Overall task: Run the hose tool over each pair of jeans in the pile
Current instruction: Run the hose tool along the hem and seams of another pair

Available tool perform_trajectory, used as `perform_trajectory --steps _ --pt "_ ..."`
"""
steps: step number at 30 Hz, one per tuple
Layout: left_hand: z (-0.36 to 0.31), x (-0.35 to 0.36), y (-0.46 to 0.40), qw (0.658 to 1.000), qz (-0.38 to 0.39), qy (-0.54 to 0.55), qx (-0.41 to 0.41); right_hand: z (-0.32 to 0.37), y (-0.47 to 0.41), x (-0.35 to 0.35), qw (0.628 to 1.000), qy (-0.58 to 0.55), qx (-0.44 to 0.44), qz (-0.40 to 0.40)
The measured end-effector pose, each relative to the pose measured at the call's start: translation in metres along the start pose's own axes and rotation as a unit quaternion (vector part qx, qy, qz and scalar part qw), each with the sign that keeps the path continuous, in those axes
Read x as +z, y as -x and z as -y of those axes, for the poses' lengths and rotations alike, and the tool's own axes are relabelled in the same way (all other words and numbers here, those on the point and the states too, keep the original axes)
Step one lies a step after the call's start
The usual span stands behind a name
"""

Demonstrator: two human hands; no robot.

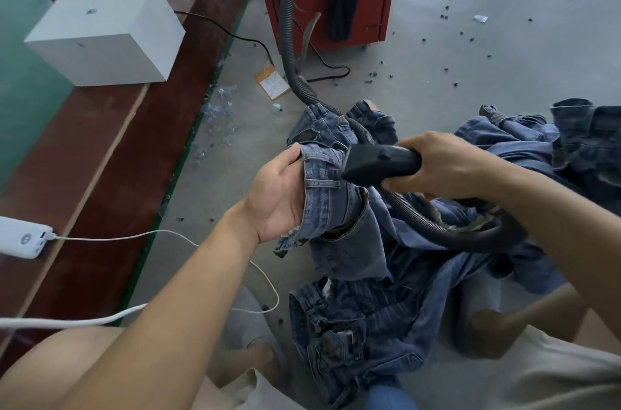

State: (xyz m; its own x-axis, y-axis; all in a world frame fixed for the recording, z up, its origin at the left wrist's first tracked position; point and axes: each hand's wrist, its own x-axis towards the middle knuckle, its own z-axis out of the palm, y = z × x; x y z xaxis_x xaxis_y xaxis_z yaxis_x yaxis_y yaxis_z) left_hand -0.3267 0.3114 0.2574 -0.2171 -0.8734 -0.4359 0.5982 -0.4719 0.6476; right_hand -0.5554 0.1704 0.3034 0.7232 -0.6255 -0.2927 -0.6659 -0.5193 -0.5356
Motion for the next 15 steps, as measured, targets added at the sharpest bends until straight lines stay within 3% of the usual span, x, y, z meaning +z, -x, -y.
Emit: perform_trajectory --steps 3,7,12,15 --pt "0.004 0.001 -0.002 1.000 0.000 -0.011 -0.009 0.000 0.003 0.010 0.998 0.046 -0.014 0.031" --pt "0.007 0.004 -0.006 1.000 -0.020 -0.015 -0.004 0.015 0.001 0.022 0.998 -0.049 -0.043 -0.024" --pt "-0.004 -0.001 -0.005 0.997 -0.064 0.029 0.018 0.012 0.001 0.009 0.973 -0.187 0.032 -0.128" --pt "-0.007 -0.001 -0.004 0.991 -0.070 0.110 0.043 0.004 0.003 0.013 0.950 -0.258 0.097 -0.146"
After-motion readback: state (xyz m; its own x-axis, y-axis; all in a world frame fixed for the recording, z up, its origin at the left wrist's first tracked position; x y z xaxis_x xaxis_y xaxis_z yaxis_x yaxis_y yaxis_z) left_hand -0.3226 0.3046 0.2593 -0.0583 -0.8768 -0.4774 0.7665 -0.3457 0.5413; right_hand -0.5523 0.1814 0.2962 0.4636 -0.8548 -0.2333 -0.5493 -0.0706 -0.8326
